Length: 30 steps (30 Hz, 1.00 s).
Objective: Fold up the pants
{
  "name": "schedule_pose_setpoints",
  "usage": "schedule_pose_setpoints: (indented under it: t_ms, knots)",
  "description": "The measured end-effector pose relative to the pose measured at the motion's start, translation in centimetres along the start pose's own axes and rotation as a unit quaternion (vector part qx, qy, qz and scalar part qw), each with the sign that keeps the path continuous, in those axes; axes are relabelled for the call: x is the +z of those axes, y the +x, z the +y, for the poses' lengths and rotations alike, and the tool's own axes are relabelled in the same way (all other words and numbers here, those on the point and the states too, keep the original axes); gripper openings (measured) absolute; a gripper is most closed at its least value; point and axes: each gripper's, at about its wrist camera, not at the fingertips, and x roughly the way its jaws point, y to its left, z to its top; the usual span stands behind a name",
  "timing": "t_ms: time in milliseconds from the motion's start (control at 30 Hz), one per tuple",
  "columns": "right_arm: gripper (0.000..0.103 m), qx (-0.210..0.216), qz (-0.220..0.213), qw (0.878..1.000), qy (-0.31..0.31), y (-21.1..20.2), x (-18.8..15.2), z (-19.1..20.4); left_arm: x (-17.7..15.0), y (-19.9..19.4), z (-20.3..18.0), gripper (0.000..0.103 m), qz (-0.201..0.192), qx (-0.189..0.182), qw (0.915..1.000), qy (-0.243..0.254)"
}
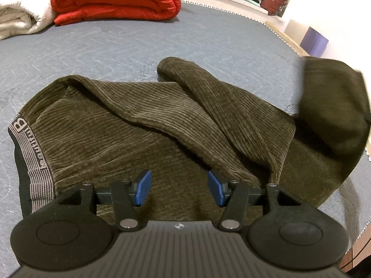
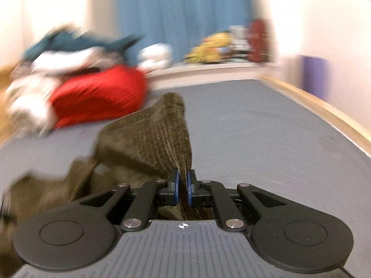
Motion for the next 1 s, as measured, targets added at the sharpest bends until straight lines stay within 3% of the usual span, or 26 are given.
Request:
schedule_pose_setpoints:
  t_ms: [67, 167, 233, 267, 367, 533, 567, 600, 667, 700, 833, 900, 1000]
  knots:
    - [0.007, -0.079, -0.004, 0.996, 0.051, -1.1, 0.0, -3.3, 0.0, 0.1, -0.4, 0.059, 0.002, -0.003, 1.0000, 0.000]
    - [0.007, -0.195, 0.016, 0.973, 0.119, -2.3, -1.2, -8.6, 0.0, 0.0, -1.3, 0.060, 0.000, -0.012, 0.9999, 0.007]
    - [0.005, -0.240, 0.028, 0.956, 0.167, -2.7, -2.2, -12.1, 0.0, -0.1, -1.8, 0.061, -0.001, -0.017, 0.9998, 0.012]
    - [0.000, -0.259, 0.033, 0.947, 0.188, -2.8, -2.8, -13.9, 0.0, -0.1, -2.0, 0.061, -0.002, -0.019, 0.9997, 0.014]
    - [0.000, -0.302, 0.029, 0.929, 0.211, -3.2, -3.9, -17.8, -0.1, 0.1, -2.8, 0.062, 0.001, -0.022, 0.9995, 0.024]
    - [0.004, -0.261, 0.056, 0.927, 0.265, -1.9, -5.2, -20.6, -1.4, 1.0, -4.5, 0.061, 0.014, -0.045, 0.9972, 0.058]
    - [0.004, -0.242, 0.061, 0.932, 0.263, -1.4, -5.4, -20.5, -1.9, 1.2, -5.3, 0.054, 0.017, -0.059, 0.9954, 0.074]
    - [0.004, -0.224, 0.065, 0.937, 0.261, -0.9, -5.5, -20.1, -2.4, 1.4, -6.0, 0.039, 0.020, -0.075, 0.9929, 0.090]
    - [0.012, -0.193, 0.076, 0.946, 0.250, 0.3, -5.4, -19.7, -3.5, 2.0, -7.4, 0.023, 0.030, -0.103, 0.9861, 0.127]
    - [0.013, -0.186, 0.081, 0.948, 0.244, 0.9, -5.3, -19.7, -4.1, 2.3, -8.0, 0.022, 0.035, -0.111, 0.9835, 0.139]
    - [0.014, -0.173, 0.100, 0.949, 0.243, 1.9, -5.4, -20.4, -5.6, 3.6, -9.0, 0.022, 0.058, -0.132, 0.9767, 0.159]
    - [0.015, -0.174, 0.106, 0.946, 0.251, 2.2, -5.8, -20.9, -6.0, 4.1, -9.5, 0.029, 0.065, -0.129, 0.9756, 0.165]
    - [0.038, -0.166, 0.115, 0.944, 0.261, 2.7, -6.2, -21.8, -6.7, 4.7, -10.5, 0.057, 0.075, -0.131, 0.9713, 0.184]
